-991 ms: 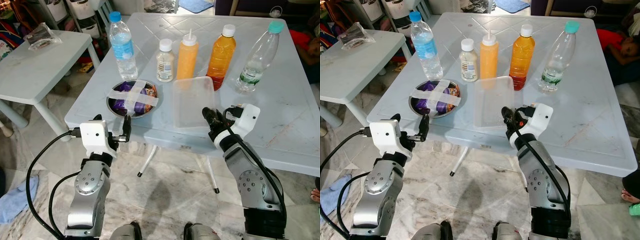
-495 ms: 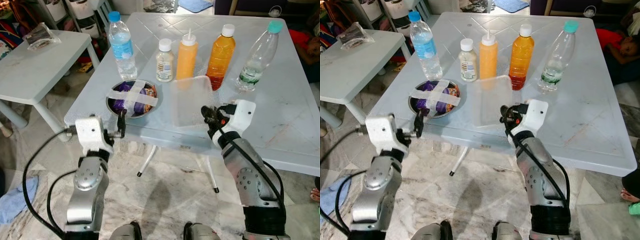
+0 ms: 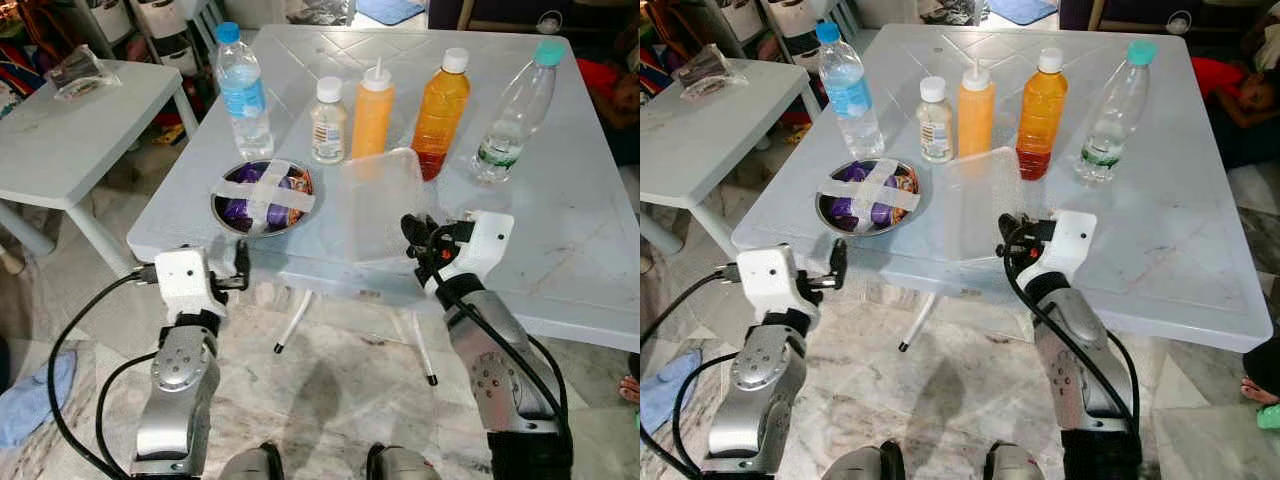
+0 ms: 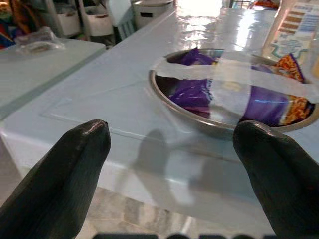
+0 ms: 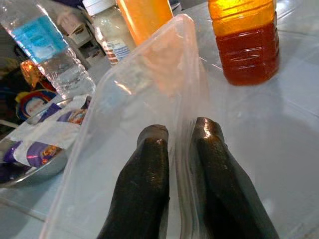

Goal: Restocking fridge

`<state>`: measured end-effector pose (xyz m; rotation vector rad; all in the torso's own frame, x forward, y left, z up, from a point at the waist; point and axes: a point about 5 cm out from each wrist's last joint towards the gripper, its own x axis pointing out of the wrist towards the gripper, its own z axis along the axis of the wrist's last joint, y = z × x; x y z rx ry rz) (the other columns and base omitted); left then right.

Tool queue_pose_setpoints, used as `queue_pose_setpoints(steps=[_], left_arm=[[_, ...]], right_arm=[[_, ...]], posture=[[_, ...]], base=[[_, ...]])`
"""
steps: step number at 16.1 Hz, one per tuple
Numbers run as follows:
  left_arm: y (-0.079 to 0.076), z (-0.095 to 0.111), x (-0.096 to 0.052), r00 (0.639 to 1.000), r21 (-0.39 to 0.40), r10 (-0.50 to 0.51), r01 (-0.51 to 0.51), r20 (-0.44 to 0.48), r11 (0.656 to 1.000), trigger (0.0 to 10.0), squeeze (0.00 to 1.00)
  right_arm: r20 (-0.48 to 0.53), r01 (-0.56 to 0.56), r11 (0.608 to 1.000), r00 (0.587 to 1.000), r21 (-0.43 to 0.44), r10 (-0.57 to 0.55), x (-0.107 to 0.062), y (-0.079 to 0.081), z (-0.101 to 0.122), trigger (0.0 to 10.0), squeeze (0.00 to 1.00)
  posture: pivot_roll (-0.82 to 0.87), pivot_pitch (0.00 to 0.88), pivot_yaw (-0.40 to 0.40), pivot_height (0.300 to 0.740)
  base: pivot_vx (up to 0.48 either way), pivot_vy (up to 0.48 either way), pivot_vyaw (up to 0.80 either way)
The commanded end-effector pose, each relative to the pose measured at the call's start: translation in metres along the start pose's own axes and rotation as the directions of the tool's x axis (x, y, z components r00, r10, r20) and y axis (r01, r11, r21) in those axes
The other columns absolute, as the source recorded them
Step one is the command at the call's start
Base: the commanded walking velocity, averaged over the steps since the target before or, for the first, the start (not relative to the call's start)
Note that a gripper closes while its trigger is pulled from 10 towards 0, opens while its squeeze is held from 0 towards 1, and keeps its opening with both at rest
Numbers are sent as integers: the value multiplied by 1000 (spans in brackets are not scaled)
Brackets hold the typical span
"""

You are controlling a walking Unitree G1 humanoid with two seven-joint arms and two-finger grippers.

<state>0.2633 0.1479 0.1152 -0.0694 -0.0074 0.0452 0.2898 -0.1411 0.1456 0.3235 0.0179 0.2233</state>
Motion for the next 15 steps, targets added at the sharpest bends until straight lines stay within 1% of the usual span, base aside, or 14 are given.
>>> queue_pose_setpoints(steps=[1,2,3,4,7,11,15], left_arm=[[4,-4,0,1000,20,13,-13,-14,1000,10000,0],[4,-3,3,1000,28,13,-12,-9,1000,10000,0],[5,-1,5,1000,26,19,-19,-3,1000,10000,0],[5,0,6,1000,25,22,-22,-1,999,10000,0],[6,-2,7,1000,32,24,-24,-1,999,10000,0],[2,-2,5,1000,30,13,-12,-3,999,10000,0],[1,-2,7,1000,31,3,-3,0,1000,10000,0]], right_arm=[[-51,38,999,998,-16,-38,0,-7,-9,4392,0],[-28,23,999,999,-34,-24,3,-5,-5,10000,0],[-8,16,998,1000,-54,-16,4,-4,-1,10000,0],[3,11,998,1000,-56,-11,4,-3,0,10000,0],[33,-25,997,999,-79,27,4,4,3,10000,0],[59,-41,994,997,-100,47,2,7,5,10000,0],[71,-69,990,994,-123,78,4,12,7,10000,0]], posture=[[-83,155,70,740],[-84,153,69,740],[-84,152,69,740],[-83,152,67,740],[-84,151,66,740],[-83,150,66,740],[-84,144,69,740]], base=[[0,0,0],[0,0,0],[0,0,0],[0,0,0],[-318,0,0],[-303,0,0],[-291,0,0]])
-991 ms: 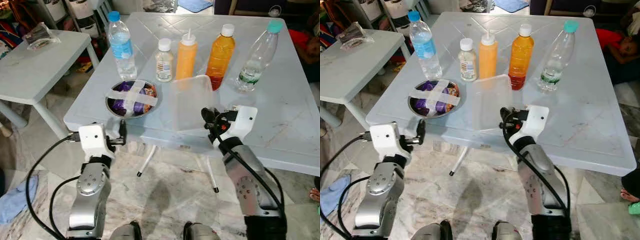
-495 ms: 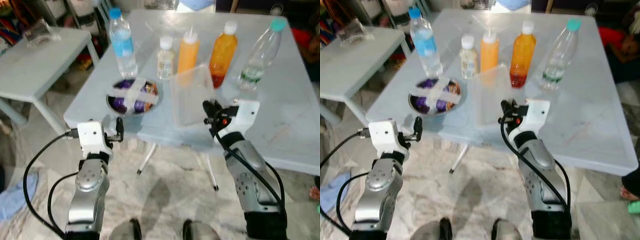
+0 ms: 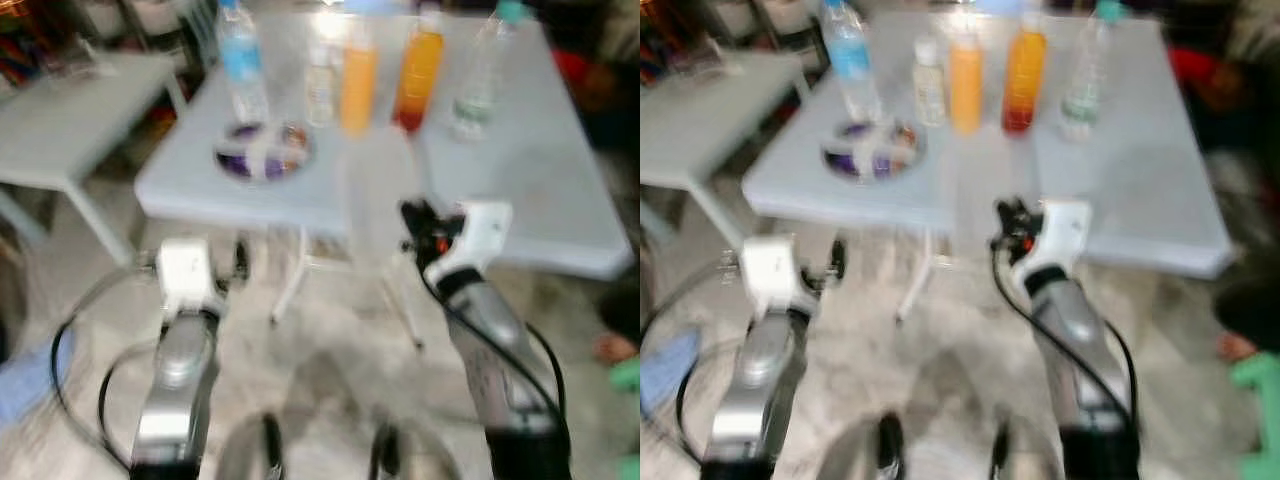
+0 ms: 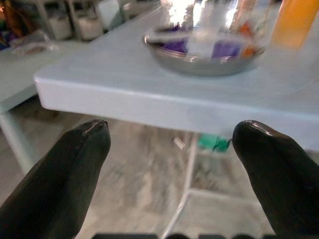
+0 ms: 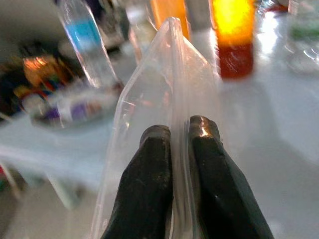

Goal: Restocking fridge

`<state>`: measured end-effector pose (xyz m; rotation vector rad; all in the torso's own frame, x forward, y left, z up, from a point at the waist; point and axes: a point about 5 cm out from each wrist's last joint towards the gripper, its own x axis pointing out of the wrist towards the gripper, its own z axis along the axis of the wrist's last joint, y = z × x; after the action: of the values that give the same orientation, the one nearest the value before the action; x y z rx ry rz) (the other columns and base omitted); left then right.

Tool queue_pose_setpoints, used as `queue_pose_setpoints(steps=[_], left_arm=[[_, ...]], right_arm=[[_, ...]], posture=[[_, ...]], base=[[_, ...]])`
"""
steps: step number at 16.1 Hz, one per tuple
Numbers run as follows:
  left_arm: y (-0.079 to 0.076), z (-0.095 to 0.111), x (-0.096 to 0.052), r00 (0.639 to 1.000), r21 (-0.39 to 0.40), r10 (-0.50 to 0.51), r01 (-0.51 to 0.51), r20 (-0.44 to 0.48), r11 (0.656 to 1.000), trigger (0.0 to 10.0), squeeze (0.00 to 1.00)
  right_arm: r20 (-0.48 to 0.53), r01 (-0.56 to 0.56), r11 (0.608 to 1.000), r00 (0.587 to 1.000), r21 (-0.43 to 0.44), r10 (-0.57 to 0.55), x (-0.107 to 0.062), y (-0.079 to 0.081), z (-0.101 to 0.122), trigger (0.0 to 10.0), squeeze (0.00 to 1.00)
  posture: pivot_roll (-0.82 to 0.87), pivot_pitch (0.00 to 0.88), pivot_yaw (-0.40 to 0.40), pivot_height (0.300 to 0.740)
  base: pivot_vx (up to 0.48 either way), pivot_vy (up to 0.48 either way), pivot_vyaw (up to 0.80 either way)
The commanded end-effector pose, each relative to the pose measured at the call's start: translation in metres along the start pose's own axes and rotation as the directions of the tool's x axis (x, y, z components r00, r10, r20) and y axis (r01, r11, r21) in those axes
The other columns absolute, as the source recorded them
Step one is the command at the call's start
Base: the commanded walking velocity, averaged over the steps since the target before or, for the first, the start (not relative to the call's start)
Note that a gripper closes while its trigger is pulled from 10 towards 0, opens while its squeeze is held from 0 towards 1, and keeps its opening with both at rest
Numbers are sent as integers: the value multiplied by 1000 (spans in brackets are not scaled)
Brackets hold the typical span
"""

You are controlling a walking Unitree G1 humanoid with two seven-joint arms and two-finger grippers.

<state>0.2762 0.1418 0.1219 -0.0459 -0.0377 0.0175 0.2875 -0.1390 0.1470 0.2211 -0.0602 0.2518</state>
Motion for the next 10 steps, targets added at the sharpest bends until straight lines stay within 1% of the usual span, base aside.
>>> queue_pose_setpoints(steps=[1,3,4,7,8,9,10], left_arm=[[8,-8,-6,999,9,30,-29,-30,1000,10000,0],[7,-9,-7,999,10,28,-27,-32,1000,10000,0],[7,-9,-7,999,10,28,-27,-32,1000,10000,0],[9,-12,-8,999,26,27,-26,-35,999,10000,0],[11,-15,-9,999,31,27,-26,-41,999,10000,0],[16,-21,-11,998,67,28,-24,-57,997,10000,0],[21,-27,-14,997,76,24,-18,-76,997,10000,0]], right_arm=[[20,-39,999,999,-13,39,7,9,7,10000,0],[31,-66,998,997,-22,67,7,12,8,10000,0],[33,-77,997,996,-22,78,7,13,8,10000,0],[32,-111,992,993,-57,113,8,17,5,10000,0],[31,-114,992,993,-53,116,8,17,3,10000,0],[21,-106,994,994,-34,106,8,18,-4,10000,0],[7,-98,995,995,-23,98,8,19,-12,10000,0]], posture=[[-84,144,69,740],[-83,143,66,740],[-83,143,66,740],[-76,137,64,740],[-74,134,66,740],[-73,121,72,740],[-69,108,74,740]], base=[[-289,0,0],[-283,0,0],[-274,0,525],[0,0,752],[0,0,750],[0,0,744],[0,0,744]])
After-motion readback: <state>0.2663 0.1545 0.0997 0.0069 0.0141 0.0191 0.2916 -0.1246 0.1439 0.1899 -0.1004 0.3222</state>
